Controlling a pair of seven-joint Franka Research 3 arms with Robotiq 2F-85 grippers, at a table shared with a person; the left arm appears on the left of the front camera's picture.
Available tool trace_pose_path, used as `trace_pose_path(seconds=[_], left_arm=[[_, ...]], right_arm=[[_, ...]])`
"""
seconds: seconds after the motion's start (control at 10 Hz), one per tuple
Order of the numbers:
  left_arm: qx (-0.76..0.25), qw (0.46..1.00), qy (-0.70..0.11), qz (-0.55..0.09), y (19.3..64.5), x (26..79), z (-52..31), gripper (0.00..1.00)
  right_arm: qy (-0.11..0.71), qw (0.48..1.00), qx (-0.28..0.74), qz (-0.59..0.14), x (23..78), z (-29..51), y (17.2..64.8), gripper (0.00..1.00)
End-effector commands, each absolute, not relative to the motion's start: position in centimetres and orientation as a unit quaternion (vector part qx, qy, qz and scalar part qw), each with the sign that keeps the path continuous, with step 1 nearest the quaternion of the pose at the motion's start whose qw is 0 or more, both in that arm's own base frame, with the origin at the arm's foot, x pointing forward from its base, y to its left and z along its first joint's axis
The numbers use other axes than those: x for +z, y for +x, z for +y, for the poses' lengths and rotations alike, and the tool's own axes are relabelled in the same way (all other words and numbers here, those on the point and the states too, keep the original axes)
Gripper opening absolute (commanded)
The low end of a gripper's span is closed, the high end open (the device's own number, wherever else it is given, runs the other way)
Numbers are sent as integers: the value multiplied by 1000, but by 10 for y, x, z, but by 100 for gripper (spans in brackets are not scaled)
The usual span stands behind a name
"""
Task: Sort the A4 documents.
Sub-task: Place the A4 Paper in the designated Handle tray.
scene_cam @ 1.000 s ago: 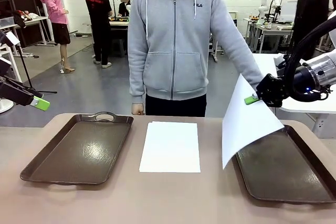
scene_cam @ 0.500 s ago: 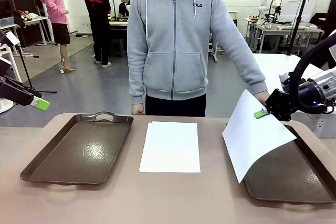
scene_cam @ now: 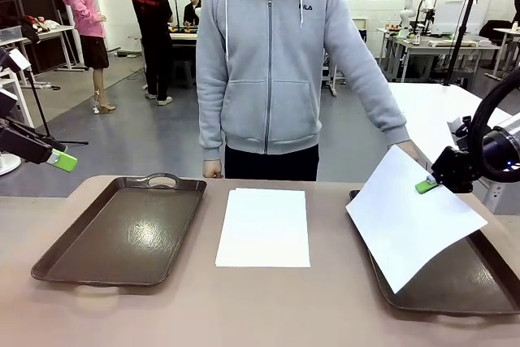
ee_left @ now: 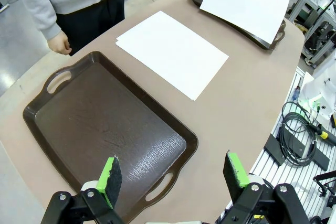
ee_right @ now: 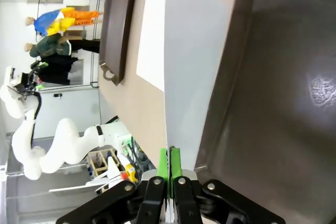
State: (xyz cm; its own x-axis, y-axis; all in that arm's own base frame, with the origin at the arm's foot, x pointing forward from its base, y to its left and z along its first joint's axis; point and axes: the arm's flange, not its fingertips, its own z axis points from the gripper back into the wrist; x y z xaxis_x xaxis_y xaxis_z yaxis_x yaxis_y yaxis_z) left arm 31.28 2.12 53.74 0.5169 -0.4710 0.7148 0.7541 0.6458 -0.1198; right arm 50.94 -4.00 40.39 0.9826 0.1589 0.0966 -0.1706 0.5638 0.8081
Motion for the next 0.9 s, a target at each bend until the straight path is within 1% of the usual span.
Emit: trace_pose_path(seconds=[0.0, 0.3, 0.5, 0.8], left_arm=[[-371, 837, -219, -337, 314, 536, 23, 100], [-371, 837, -219, -337, 314, 536, 23, 100], [-371, 837, -219, -337, 314, 536, 23, 100], [-371, 837, -219, -337, 314, 536, 23, 100]], right_arm=[[440, 893, 86, -19, 392, -47, 514, 1], [440, 895, 47, -46, 370, -58, 508, 1], [441, 896, 39, -39, 355, -69, 507, 1], [427, 902, 9, -61, 349, -85, 504, 1]])
